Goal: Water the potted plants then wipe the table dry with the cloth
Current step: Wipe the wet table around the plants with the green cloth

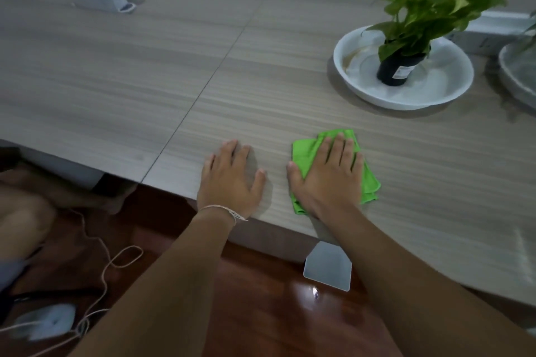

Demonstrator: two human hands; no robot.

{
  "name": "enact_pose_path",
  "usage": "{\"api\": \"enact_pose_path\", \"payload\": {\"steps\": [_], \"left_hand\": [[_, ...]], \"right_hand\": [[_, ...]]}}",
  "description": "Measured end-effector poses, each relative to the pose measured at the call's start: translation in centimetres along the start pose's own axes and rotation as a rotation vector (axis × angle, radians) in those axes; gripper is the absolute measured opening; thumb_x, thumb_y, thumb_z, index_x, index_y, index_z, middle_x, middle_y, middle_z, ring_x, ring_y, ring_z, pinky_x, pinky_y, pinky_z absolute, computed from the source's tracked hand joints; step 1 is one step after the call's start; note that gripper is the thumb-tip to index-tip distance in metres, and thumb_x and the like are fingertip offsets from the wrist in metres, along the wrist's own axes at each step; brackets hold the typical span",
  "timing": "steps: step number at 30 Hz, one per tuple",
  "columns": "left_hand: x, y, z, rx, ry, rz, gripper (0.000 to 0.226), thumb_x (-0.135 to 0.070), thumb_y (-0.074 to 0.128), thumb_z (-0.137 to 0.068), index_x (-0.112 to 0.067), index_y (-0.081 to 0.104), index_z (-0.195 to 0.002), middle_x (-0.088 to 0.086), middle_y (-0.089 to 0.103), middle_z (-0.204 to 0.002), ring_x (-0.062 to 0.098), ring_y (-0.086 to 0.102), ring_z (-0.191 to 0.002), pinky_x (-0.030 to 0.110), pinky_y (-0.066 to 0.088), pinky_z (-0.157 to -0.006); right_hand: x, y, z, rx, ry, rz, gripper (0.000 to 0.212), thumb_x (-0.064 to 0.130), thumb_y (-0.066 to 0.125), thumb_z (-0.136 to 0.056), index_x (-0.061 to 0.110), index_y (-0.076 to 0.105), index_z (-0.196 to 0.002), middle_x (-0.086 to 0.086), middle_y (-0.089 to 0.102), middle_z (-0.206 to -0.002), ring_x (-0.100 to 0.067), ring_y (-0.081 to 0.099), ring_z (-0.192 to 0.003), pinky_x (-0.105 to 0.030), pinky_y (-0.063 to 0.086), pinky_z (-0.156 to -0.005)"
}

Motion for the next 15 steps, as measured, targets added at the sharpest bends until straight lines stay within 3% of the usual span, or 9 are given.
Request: {"api": "enact_pose_path", "payload": {"steps": [6,11,15], "left_hand": [[0.3,-0.2,0.1,0.005,-0.015,0.002,0.066,-0.059,0.036,-0.090,-0.022,0.044,-0.144,0.006,0.036,-0.157,0.023,0.028,-0.147,0.044,0.019,-0.122],[0.1,-0.4,0.0,-0.017,-0.012,0.006,0.064,-0.057,0.039,-0.090,-0.022,0.046,-0.143,0.006,0.038,-0.156,0.024,0.029,-0.147,0.044,0.020,-0.121],[0.1,-0.3,-0.1,-0.021,-0.009,0.013,0.063,-0.057,0.040,-0.091,-0.022,0.045,-0.143,0.006,0.037,-0.156,0.024,0.028,-0.148,0.044,0.019,-0.122]], "right_hand": [[-0.1,-0.1,0.2,0.034,0.051,-0.077,0.092,0.067,0.017,-0.096,0.002,0.003,-0.161,-0.019,0.001,-0.170,-0.033,-0.003,-0.157,-0.051,0.002,-0.126],[-1.0,-1.0,1.4,0.119,0.083,0.035,0.097,0.068,0.024,-0.095,-0.003,0.007,-0.159,-0.026,0.006,-0.168,-0.040,0.006,-0.155,-0.055,0.010,-0.124],[0.7,-2.0,-0.5,-0.009,-0.290,0.072,0.087,0.062,0.026,-0.092,0.005,0.028,-0.156,-0.019,0.027,-0.164,-0.037,0.017,-0.154,-0.051,0.012,-0.123]]}}
Point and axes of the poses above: each hand's wrist, its own z-axis away from the middle knuckle, its own y-axis out of the palm, x = y × z, the point moved 8 cm from there along -z, towards the middle knuckle
